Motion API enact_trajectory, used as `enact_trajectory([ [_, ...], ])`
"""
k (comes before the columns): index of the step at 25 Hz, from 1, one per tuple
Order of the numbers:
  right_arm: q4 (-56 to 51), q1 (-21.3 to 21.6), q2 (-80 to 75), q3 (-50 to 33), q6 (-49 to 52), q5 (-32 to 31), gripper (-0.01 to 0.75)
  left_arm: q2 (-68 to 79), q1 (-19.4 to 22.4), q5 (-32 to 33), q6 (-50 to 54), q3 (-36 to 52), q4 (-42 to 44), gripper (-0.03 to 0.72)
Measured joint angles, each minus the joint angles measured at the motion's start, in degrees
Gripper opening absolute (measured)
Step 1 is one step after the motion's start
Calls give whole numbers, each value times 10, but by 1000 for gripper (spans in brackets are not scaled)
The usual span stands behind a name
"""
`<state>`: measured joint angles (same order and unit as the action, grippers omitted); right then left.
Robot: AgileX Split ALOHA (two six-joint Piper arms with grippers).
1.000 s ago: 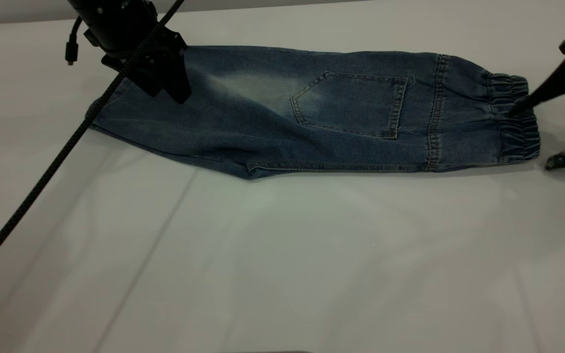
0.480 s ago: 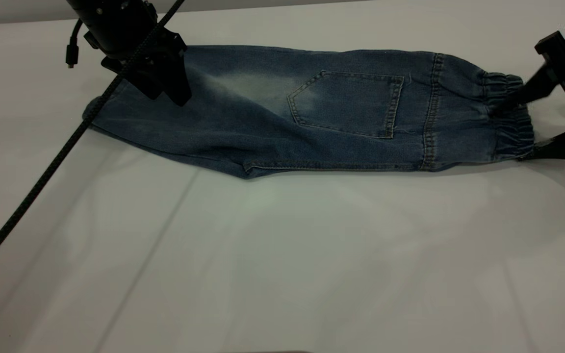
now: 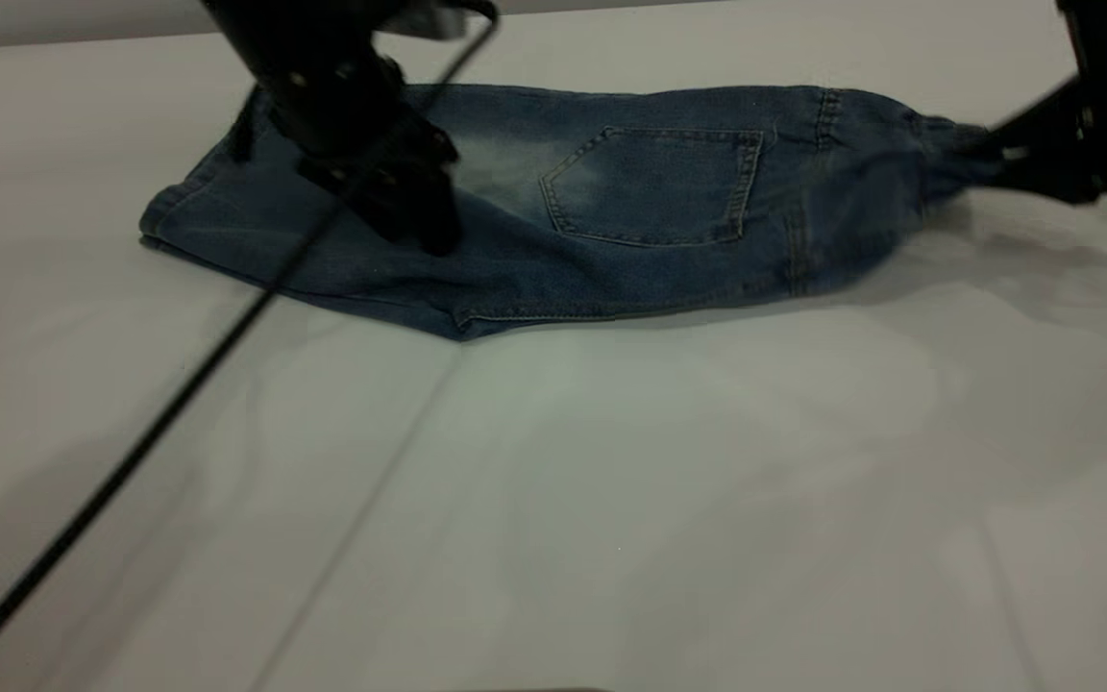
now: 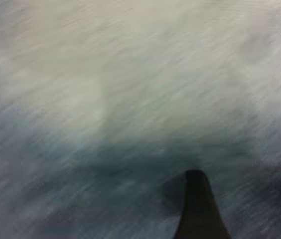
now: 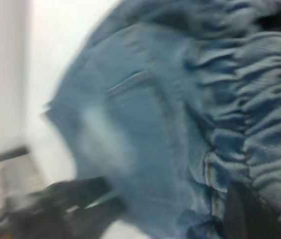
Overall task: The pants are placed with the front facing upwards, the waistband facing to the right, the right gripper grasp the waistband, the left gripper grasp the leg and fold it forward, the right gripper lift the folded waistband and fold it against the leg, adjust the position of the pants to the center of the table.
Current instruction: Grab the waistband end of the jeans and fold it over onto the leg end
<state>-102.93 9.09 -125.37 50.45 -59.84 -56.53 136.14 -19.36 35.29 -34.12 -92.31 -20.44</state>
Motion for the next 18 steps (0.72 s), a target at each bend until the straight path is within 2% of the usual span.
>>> enact_trajectory([
  [4,-3,0,0,21,-5,-74,48,6,-23,-13,-1,-4,-2,420],
  [11,0,0,26,43,-7,-79,48,14,-74,-32,-11,-7,-7,420],
  [18,10,0,91,46,-9,-82,48,23,-119,-43,-16,-13,-54,420],
])
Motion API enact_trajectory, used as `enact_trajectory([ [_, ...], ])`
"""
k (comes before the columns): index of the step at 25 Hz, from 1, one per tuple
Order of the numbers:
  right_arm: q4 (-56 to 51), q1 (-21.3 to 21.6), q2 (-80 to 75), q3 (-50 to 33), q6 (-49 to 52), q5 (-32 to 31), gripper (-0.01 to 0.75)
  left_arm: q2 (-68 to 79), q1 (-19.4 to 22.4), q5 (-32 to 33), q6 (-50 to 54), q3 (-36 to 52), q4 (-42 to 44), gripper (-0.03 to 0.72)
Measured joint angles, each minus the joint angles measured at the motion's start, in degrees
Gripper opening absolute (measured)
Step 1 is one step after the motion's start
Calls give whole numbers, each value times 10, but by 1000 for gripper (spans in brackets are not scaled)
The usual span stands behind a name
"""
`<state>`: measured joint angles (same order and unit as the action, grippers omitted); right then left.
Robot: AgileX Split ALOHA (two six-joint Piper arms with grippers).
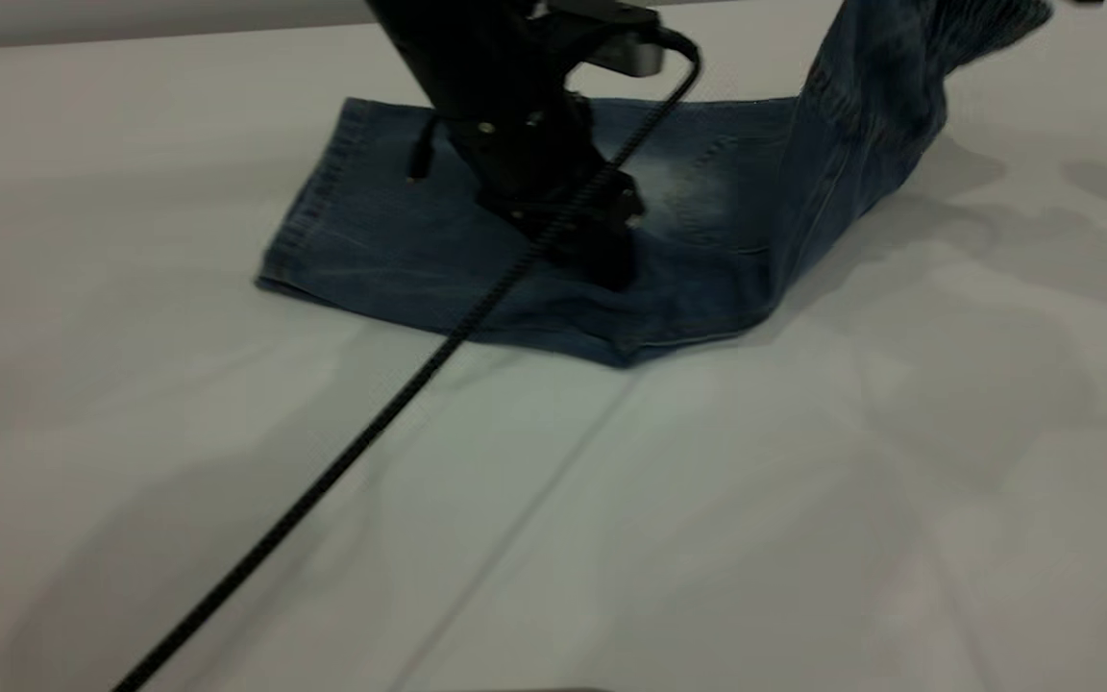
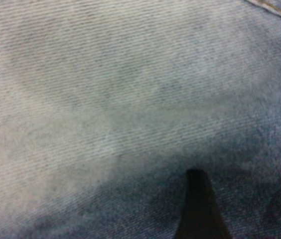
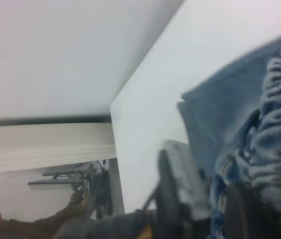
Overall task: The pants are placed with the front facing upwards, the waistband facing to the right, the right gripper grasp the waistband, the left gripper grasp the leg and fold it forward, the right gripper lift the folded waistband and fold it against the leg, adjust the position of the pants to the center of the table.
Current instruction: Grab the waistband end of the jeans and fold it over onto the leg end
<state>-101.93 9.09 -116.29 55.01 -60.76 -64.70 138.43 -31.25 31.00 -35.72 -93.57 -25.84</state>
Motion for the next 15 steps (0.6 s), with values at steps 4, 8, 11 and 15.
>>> enact_trajectory([
  [4,11,0,19,0,-8,-4,48,-5,0,1,0,0,-7,420],
  [8,24,0,19,0,-11,-4,48,-30,11,26,1,9,-4,420],
  [11,30,-4,22,0,-12,-4,48,-70,23,32,1,10,15,420],
  [15,44,-28,26,28,-21,-4,48,-105,45,48,17,10,77,420],
])
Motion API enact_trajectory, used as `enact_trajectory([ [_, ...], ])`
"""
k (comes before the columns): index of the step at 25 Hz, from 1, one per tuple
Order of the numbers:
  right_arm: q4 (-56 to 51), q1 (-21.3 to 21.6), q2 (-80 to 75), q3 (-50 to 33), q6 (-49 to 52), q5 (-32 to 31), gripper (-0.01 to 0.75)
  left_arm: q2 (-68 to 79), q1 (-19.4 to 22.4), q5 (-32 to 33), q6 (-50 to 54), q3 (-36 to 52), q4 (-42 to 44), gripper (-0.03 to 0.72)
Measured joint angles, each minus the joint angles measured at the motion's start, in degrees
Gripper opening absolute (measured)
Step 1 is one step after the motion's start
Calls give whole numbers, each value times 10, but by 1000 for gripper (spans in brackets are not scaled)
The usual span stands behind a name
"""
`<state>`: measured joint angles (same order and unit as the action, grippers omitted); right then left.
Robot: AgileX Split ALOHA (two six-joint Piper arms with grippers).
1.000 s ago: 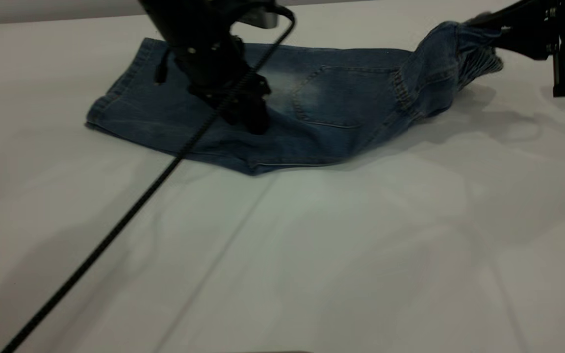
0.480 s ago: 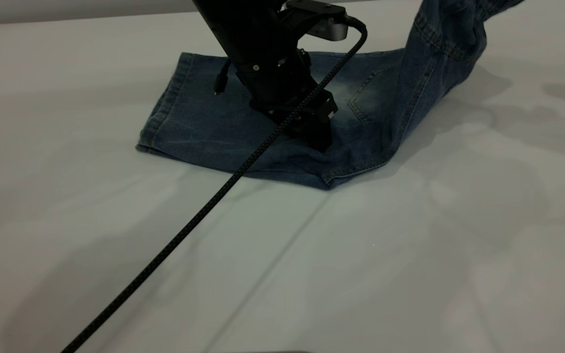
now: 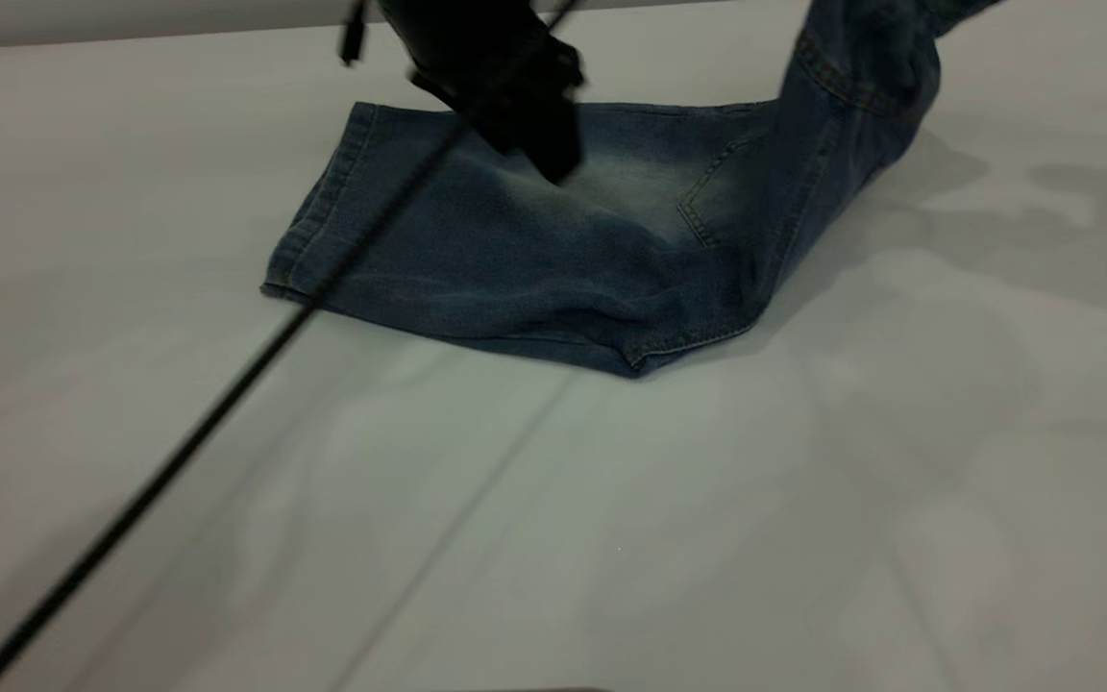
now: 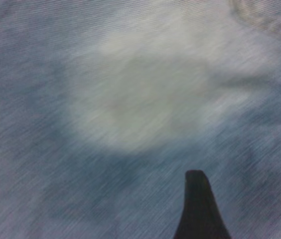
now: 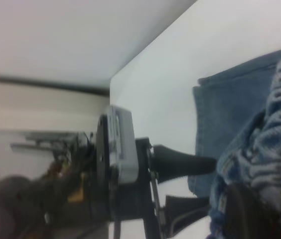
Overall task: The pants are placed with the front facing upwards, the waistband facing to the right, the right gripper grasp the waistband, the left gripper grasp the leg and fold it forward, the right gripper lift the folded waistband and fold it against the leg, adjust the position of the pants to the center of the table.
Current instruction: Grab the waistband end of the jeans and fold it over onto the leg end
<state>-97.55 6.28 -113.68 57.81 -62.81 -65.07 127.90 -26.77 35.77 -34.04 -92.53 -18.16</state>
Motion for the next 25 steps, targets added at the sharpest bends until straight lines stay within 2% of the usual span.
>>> enact_trajectory([
  [5,4,-52,0,44,-2,0,48,0,37,58,47,13,80,420],
  [13,4,-127,0,82,-2,-2,48,22,44,50,62,52,106,420],
  [25,1,-149,0,84,-3,-4,48,54,37,43,64,57,91,420],
])
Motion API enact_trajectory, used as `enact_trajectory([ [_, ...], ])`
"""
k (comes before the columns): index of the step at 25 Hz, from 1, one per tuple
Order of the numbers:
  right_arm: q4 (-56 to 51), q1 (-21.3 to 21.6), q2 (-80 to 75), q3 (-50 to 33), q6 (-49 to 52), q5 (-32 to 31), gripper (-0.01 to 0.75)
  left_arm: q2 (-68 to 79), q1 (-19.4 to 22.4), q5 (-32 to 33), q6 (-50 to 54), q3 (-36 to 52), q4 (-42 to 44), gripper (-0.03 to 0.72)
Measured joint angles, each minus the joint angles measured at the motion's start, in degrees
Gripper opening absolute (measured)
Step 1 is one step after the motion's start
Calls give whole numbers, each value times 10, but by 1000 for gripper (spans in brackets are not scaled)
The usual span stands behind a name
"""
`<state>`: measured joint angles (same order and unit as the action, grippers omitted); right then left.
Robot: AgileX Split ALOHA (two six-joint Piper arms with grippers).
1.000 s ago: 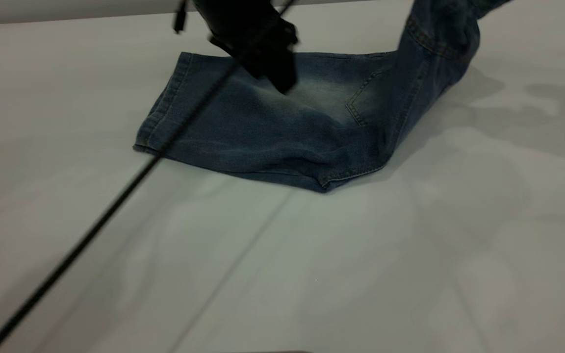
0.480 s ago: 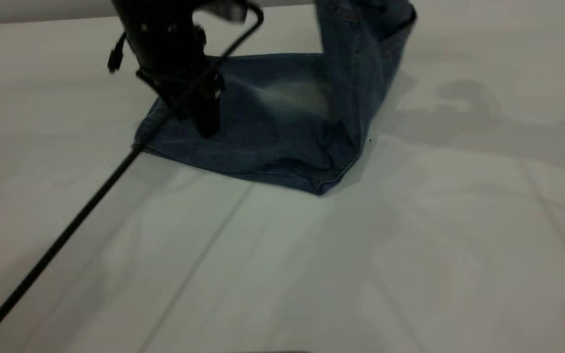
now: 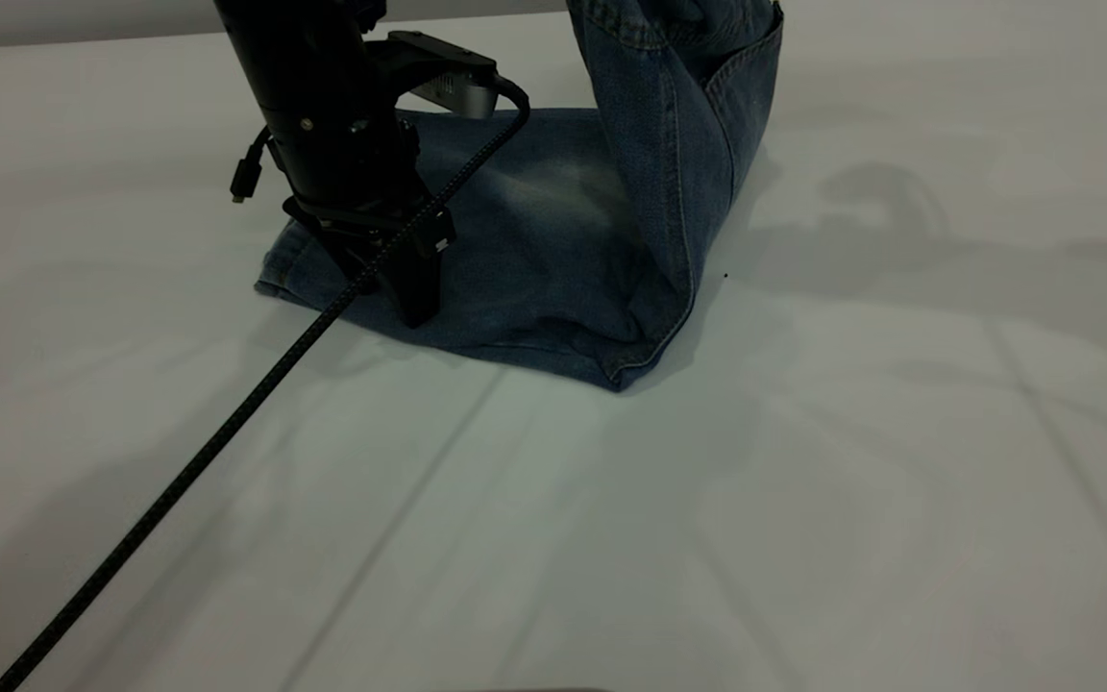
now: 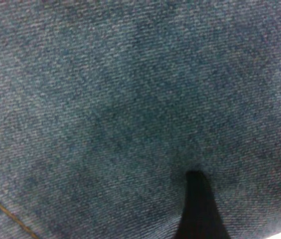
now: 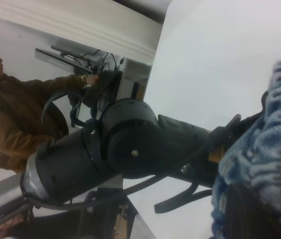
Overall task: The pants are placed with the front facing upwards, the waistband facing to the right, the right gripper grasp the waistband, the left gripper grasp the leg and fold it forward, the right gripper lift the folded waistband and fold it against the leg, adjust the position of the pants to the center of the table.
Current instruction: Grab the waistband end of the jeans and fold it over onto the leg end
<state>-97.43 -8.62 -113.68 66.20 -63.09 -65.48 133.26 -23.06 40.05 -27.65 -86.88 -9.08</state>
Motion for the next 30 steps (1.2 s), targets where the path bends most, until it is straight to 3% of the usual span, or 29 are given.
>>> enact_trajectory([
  [12,0,-1,0,0,1,0,48,-143,17,7,0,1,3,420],
  [19,-29,-50,0,0,-26,17,48,-300,50,16,20,1,16,420],
  [23,-35,-93,0,13,-38,86,48,-369,61,21,26,1,18,420],
  [30,-46,-155,-5,71,-68,259,48,-434,61,52,36,2,18,412],
])
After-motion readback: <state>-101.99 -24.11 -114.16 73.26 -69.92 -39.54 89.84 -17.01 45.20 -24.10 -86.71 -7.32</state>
